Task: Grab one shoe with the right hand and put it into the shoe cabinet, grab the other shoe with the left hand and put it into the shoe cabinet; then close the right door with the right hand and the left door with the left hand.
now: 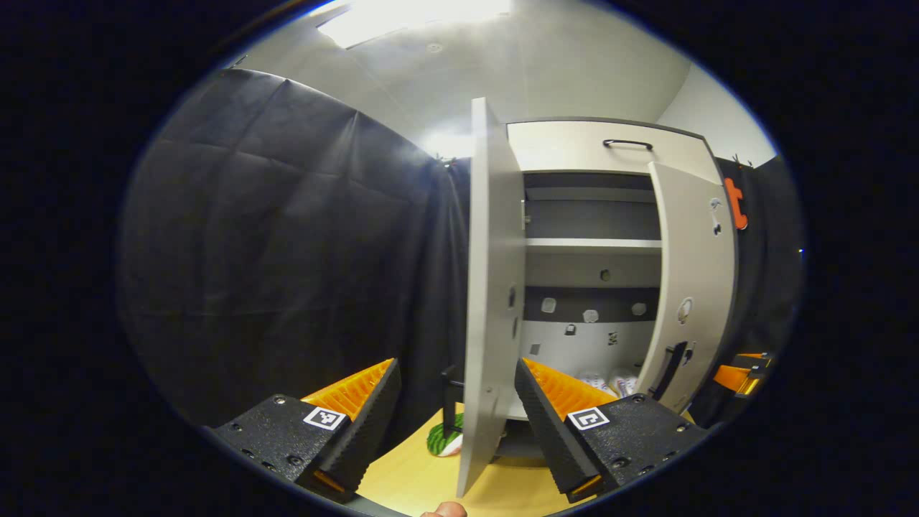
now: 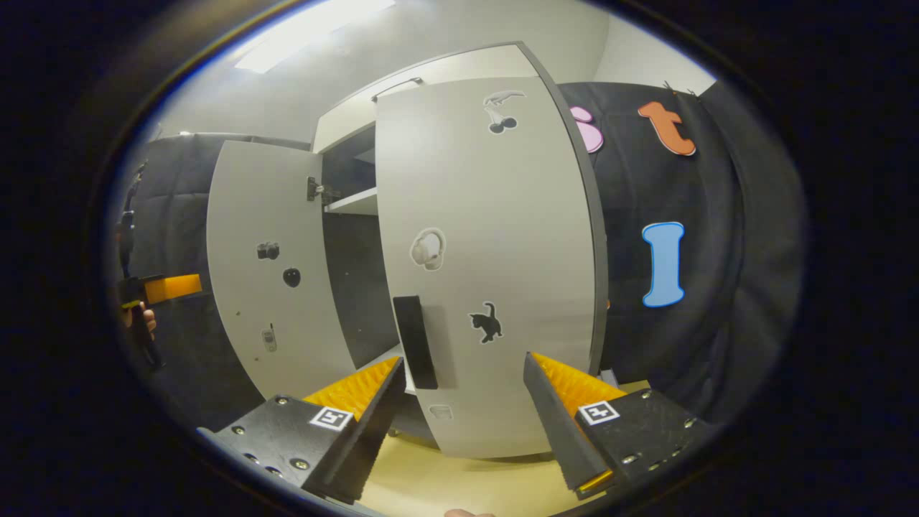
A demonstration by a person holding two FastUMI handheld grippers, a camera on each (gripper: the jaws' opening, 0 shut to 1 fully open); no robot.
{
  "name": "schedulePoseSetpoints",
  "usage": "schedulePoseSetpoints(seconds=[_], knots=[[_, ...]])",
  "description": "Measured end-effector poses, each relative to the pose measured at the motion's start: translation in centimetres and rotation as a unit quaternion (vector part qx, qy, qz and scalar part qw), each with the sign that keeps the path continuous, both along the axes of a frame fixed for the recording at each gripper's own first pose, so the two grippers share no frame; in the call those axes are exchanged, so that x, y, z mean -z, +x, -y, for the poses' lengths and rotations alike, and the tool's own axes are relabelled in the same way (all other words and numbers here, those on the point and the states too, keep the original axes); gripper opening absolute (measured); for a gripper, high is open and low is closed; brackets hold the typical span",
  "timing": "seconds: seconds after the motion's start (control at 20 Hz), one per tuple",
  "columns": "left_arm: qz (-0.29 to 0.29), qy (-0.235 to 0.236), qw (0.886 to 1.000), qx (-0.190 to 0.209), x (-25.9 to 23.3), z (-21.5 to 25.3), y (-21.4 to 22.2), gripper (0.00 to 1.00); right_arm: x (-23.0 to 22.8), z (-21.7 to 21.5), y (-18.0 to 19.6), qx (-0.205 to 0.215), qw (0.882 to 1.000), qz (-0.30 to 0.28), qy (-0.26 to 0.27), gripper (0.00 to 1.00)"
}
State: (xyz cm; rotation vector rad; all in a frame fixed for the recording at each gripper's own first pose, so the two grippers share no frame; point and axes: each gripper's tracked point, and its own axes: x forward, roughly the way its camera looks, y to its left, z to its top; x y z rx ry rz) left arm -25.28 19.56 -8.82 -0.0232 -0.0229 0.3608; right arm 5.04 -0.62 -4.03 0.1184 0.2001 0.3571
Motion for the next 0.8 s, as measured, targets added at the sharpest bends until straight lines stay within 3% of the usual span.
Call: schedulePoseSetpoints(seconds=[0.05,0.2,0.45,0.5,0.8], knots=[[-0.002,0.002,1.000,-0.011,0.1,-1.0,0.2,0.94,0.1,0.1,0.0,0.005,1.000,0.000,-0.001,0.98],[-0.008,0.002,1.000,-0.028,0.7,-3.3,0.9,0.94,0.3,0.6,0.0,0.021,1.000,-0.003,-0.001,0.98],[-0.026,-0.009,1.000,-0.011,2.2,-3.9,3.0,1.00,0.9,1.0,0.4,0.042,0.999,-0.010,0.005,0.98],[-0.028,-0.004,1.000,-0.012,2.2,-3.9,3.0,0.94,1.1,0.9,0.5,0.043,0.999,-0.013,0.007,0.98],[-0.029,-0.022,0.999,0.017,2.3,-2.2,3.4,0.90,1.4,0.5,0.4,0.042,0.999,-0.020,0.011,0.98]])
